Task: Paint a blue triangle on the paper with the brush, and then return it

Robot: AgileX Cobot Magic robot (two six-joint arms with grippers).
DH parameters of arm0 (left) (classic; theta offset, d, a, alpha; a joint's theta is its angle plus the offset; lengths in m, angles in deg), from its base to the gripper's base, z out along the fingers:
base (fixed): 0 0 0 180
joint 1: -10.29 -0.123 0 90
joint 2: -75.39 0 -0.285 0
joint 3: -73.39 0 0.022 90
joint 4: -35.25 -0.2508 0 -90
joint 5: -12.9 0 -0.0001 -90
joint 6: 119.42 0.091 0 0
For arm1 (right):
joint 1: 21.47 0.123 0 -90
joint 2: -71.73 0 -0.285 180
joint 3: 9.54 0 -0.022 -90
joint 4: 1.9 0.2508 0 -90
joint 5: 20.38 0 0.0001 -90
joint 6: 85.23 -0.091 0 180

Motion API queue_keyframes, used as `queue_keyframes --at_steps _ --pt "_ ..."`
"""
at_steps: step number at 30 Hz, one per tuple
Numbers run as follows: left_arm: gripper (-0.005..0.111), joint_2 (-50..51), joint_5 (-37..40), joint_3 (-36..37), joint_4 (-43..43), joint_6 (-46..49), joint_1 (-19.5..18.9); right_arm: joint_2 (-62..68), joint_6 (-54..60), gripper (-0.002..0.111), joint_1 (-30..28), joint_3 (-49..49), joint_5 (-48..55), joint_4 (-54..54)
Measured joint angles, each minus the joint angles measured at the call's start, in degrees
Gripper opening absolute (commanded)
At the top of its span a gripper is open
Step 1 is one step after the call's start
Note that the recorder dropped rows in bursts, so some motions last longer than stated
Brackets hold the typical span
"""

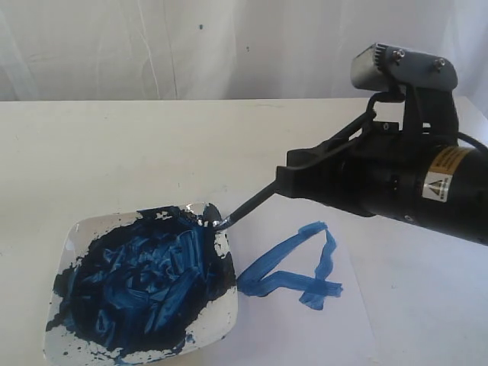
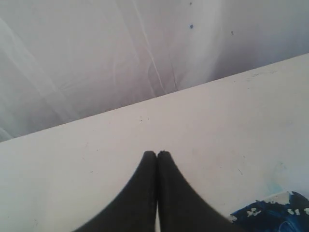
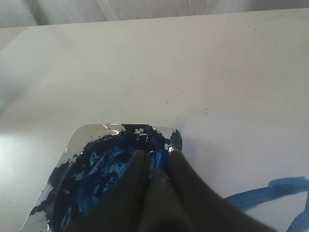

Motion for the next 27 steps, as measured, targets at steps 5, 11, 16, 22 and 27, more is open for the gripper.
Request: queue_keyframes --at_steps 5,11,16,22,27 --pt "0.0 -3.4 -3.1 6.6 -1.0 -1.6 0.0 1.7 -4.3 0.0 0.0 0.0 -0.9 0.0" --pt "0.0 -5.3 -3.7 12.5 -1.1 -1.8 0.0 2.5 -8.9 0.0 0.0 0.0 -1.6 0.0" --pt "0.0 -5.6 -4.0 16.0 -1.1 -2.0 0.0 2.5 -11.6 0.0 0.0 0.0 -2.0 0.4" --pt "0.0 -5.6 -6.1 18.3 -1.1 -2.0 0.0 2.5 -13.2 0.0 0.0 0.0 -1.5 3.5" --pt "0.0 -5.6 -6.6 18.4 -1.1 -2.0 0.0 2.6 -14.7 0.0 0.0 0.0 -0.9 7.9"
